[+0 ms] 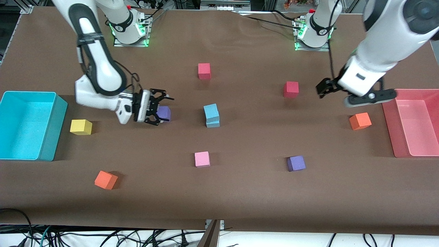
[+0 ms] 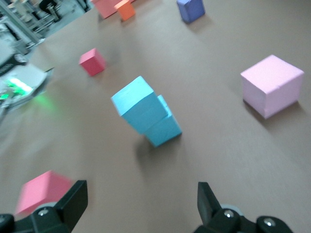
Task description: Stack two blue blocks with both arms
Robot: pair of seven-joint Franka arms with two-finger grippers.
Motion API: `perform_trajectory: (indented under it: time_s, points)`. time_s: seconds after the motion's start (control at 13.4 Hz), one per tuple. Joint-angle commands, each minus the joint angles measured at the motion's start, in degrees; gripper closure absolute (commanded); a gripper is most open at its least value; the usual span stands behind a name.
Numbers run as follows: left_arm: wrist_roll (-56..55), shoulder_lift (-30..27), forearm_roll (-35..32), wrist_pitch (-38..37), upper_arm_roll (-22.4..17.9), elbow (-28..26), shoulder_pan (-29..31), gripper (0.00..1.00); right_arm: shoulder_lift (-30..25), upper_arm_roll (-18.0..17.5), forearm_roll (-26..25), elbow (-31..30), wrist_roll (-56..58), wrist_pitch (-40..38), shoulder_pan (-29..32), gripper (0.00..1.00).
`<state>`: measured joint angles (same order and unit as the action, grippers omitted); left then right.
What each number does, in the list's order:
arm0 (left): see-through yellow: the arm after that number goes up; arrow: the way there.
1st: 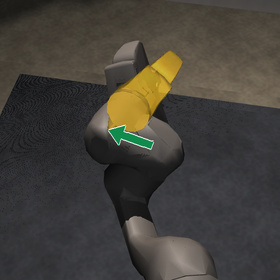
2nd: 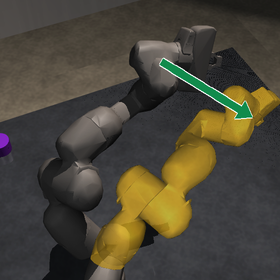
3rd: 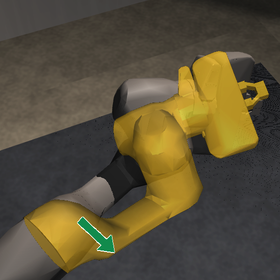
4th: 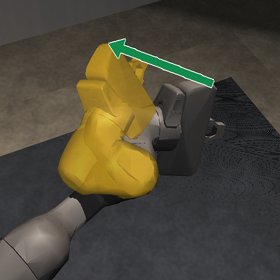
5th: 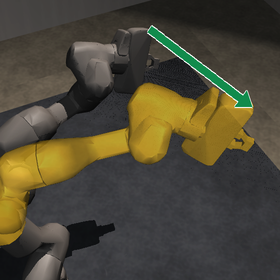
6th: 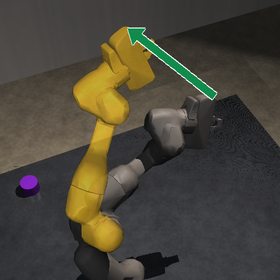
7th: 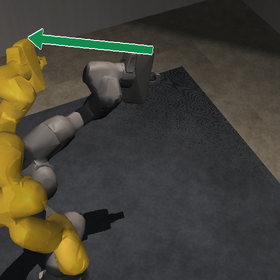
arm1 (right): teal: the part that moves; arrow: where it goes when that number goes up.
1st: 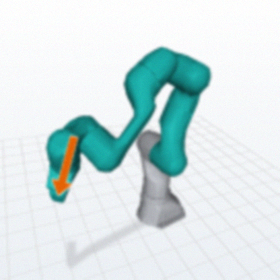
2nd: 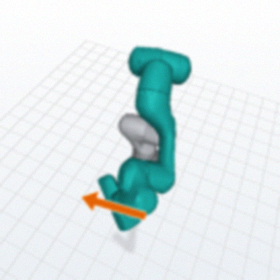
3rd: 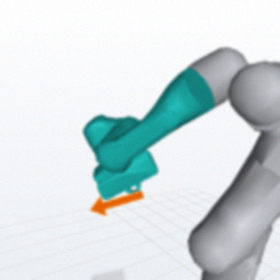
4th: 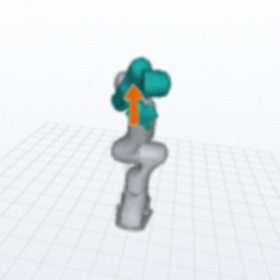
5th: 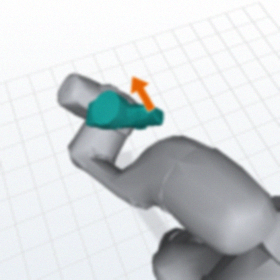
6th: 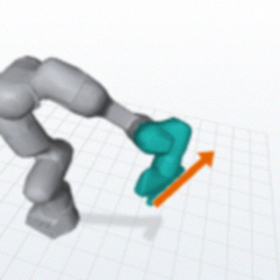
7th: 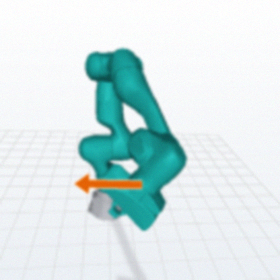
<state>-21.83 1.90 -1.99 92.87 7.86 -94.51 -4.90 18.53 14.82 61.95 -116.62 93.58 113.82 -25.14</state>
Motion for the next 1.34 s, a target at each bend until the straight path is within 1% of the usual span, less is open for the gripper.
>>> perform_trajectory:
  time_s: [0.0,0.07,0.15,0.22,0.3,0.37,0.45,0.52,0.6,0.67,0.74,0.82,0.97,1.04,1.12,1.19,1.27]
  points:
    - [7.05,-4.19,-0.03,0.11,-3.19,-4.28,1.2,0.0,0.54,5.73,-13.74,11.81,-13.3,-15.68,-0.08,0.0]
    - [8.29,-4.54,0.05,0.29,-4.68,-4.81,1.38,0.0,0.71,7.31,-17.01,15.07,-16.56,-19.74,0.01,0.0]
    - [9.95,-4.72,0.14,0.55,-5.82,-5.07,1.38,0.0,0.63,8.11,-19.3,17.45,-20.07,-21.87,0.01,0.0]
    - [11.27,-4.72,0.14,0.56,-6.53,-5.16,1.55,0.0,0.11,8.81,-23.24,20.61,-26.29,-24.67,-0.25,0.0]
    - [11.64,-4.89,0.23,0.56,-6.54,-5.34,1.9,0.0,0.01,8.82,-28.07,25.08,-33.05,-28.88,-0.26,0.0]
    - [11.64,-5.07,0.23,0.47,-6.54,-5.42,1.99,0.0,0.01,8.91,-31.77,29.38,-39.29,-33.01,-0.52,0.0]
    - [11.47,-5.16,0.32,0.47,-6.54,-5.6,1.91,0.0,0.36,9.0,-35.64,33.08,-43.62,-35.66,-0.78,0.0]
    - [11.38,-5.33,0.32,0.73,-6.45,-5.43,1.91,0.0,0.45,8.48,-39.94,36.69,-46.19,-36.39,-0.44,0.0]
    - [11.46,-5.42,0.49,1.6,-6.45,-5.16,1.91,0.0,-0.5,8.56,-43.64,37.07,-48.39,-35.26,-0.43,0.0]
    - [11.72,-5.51,0.41,1.61,-6.45,-5.07,1.91,0.0,-2.78,8.38,-47.76,36.81,-52.76,-33.77,-0.69,0.0]
    - [12.25,-5.51,0.41,1.61,-6.36,-5.16,1.91,0.0,-4.97,7.42,-52.42,35.77,-58.55,-33.32,-0.61,0.0]
    - [12.34,-5.51,0.49,1.7,-6.45,-5.16,1.91,0.0,-7.95,3.93,-55.59,33.75,-65.91,-33.06,0.78,0.0]
    - [12.34,-5.51,0.67,1.7,-6.36,-5.07,1.91,0.0,-13.76,-3.62,-59.12,27.79,-82.17,-30.09,6.75,0.0]
    - [12.34,-5.68,0.67,1.7,-6.36,-5.07,1.91,0.0,-16.4,-8.79,-61.23,24.36,-88.08,-28.32,10.34,0.0]
    - [12.34,-5.68,0.67,1.7,-6.36,-5.07,1.91,0.0,-19.21,-13.63,-62.03,19.89,-89.44,-26.48,15.51,0.0]
    - [12.34,-5.77,0.76,1.7,-6.36,-5.07,1.91,0.0,-22.02,-16.9,-62.04,16.28,-89.54,-23.42,20.26,0.0]
    - [12.34,-5.77,0.76,1.61,-6.36,-5.16,1.91,0.0,-24.31,-17.28,-61.69,14.16,-89.63,-22.25,23.53,0.0]
